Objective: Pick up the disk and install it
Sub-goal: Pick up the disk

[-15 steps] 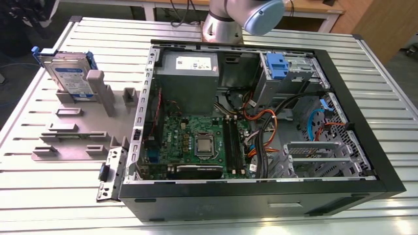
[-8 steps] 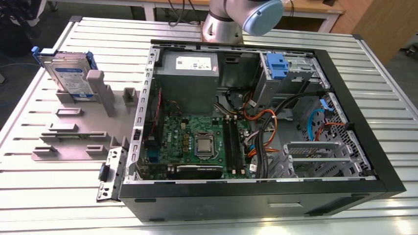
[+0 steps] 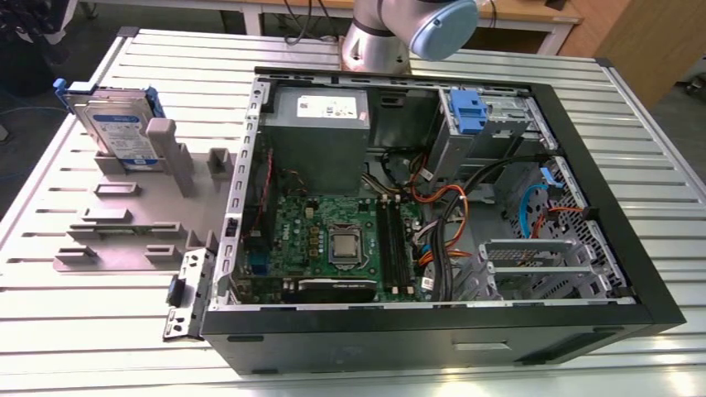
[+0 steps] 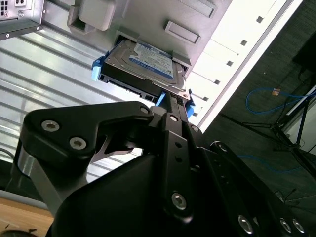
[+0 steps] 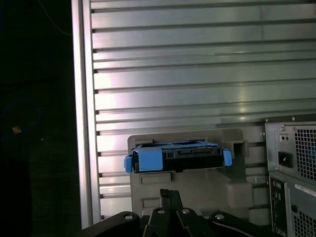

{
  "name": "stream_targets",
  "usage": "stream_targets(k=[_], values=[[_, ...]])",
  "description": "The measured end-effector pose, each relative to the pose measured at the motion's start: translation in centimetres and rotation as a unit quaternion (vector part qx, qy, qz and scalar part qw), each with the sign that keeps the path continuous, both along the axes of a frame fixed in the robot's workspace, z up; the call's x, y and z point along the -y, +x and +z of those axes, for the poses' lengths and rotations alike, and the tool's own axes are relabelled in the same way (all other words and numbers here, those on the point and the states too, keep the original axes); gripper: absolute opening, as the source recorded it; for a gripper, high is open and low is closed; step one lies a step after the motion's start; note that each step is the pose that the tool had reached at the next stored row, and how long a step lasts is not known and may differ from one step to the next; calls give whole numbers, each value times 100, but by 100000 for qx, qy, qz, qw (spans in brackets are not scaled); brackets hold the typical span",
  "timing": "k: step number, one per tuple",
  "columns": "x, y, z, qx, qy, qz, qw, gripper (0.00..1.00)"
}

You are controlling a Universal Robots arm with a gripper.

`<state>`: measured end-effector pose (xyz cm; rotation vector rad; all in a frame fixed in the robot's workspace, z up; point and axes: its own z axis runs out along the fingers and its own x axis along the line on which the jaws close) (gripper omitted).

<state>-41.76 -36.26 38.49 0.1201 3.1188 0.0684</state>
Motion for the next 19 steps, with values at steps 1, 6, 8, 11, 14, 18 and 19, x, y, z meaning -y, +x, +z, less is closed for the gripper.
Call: stream_targets(k=[1,6,8,11,14,18,19], values=[[0,0,0,0,-2,-1,100000,11],[0,0,0,0,-2,109,100000,11],[0,-1,0,-1,-3,554,99998,11],[0,-1,0,3,1,1397,99990,11],[0,0,0,1,-1,2735,99963,11],[0,0,0,0,0,4786,99885,11],[0,0,0,1,-1,5390,99855,11]])
